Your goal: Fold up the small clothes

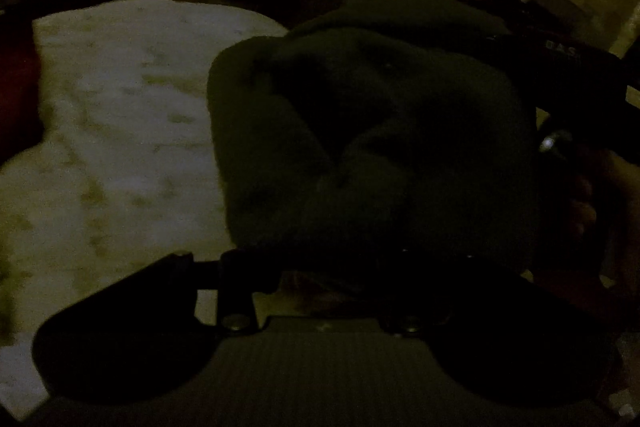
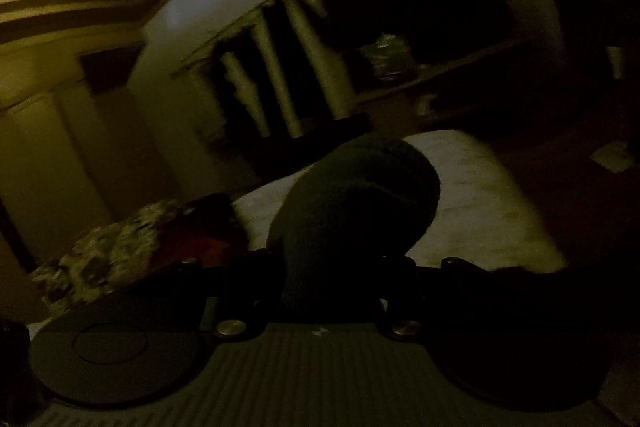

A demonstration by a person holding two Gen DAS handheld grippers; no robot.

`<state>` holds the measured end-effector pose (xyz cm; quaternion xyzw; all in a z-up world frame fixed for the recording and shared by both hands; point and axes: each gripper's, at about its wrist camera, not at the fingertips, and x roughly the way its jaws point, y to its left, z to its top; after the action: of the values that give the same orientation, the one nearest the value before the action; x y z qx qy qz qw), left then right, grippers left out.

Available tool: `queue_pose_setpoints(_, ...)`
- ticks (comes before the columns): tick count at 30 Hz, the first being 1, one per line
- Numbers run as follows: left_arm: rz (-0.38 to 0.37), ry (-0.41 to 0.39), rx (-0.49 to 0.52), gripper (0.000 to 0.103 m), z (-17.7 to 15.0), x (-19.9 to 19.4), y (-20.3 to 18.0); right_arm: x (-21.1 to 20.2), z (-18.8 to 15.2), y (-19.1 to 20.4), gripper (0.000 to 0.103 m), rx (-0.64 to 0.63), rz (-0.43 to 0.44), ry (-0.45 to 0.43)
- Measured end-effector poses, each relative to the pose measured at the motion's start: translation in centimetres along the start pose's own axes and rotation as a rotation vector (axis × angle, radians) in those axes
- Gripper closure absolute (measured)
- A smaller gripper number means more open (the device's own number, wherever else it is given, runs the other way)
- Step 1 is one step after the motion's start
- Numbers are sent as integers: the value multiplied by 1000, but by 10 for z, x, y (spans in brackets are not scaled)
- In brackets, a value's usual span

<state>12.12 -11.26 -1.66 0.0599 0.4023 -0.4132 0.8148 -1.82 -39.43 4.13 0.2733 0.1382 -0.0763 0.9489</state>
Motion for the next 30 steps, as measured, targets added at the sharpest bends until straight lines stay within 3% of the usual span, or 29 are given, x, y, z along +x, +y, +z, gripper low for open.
queue_pose_setpoints(4, 2, 78, -8, 63, -10, 56, -33, -7, -8, -55, 49, 81, -70, 13)
queue_pose_setpoints(9, 61, 108, -6, 53, -37, 85, -34, 17, -56, -115, 46, 221, -62, 38)
queue_pose_setpoints(12, 40, 121, -38, 46, -41, 89, -21, 24, -74, -128, 32, 262, -50, 0)
queue_pose_setpoints(13, 37, 127, -47, 43, -40, 92, -18, 26, -77, -129, 17, 256, -55, -5)
queue_pose_setpoints(15, 38, 131, -47, 39, -39, 90, -12, 29, -81, -128, 0, 254, -77, -4)
queue_pose_setpoints(17, 55, 128, -14, 29, -36, 91, -9, 26, -79, -126, 0, 265, -77, 1)
queue_pose_setpoints(22, 133, 53, 130, 14, -30, 52, -20, -10, -55, -106, 0, 108, -126, -55)
queue_pose_setpoints(26, 179, -74, 213, 12, -23, 10, -31, -52, -38, -84, 0, 7, -108, -119)
queue_pose_setpoints(28, 166, -142, 268, 12, -20, -10, -42, -67, -33, -72, 0, -69, -82, -84)
queue_pose_setpoints(30, 120, -158, 308, 12, -17, -17, -56, -76, -34, -54, 0, -171, -43, -1)
